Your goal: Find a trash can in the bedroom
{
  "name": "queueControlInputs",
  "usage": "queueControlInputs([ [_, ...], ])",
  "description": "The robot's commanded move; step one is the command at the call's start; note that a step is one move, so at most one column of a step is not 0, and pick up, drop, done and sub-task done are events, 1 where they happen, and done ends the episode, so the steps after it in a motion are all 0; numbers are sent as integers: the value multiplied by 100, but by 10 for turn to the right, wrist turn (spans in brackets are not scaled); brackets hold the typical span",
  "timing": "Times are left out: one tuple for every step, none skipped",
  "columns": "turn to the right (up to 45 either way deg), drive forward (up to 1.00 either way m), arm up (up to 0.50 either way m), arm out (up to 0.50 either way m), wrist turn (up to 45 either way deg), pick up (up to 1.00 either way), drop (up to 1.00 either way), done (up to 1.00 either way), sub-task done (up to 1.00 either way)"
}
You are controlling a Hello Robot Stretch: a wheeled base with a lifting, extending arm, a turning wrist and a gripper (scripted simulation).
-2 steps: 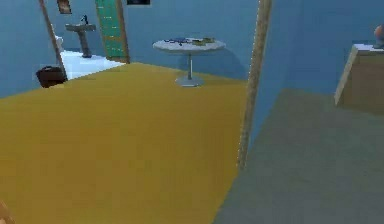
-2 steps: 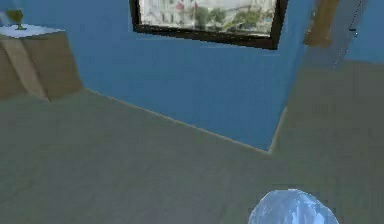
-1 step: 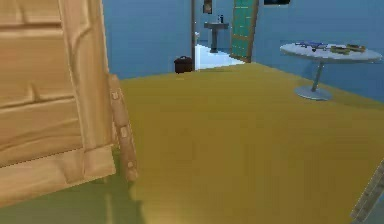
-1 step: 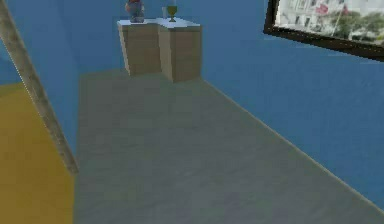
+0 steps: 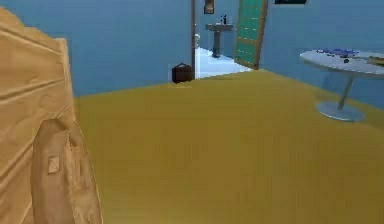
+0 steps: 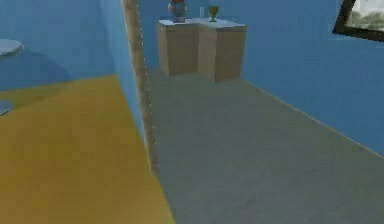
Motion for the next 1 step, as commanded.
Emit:
queueControlInputs([
  [450,0,0,0,0,0,0,0,0],
])
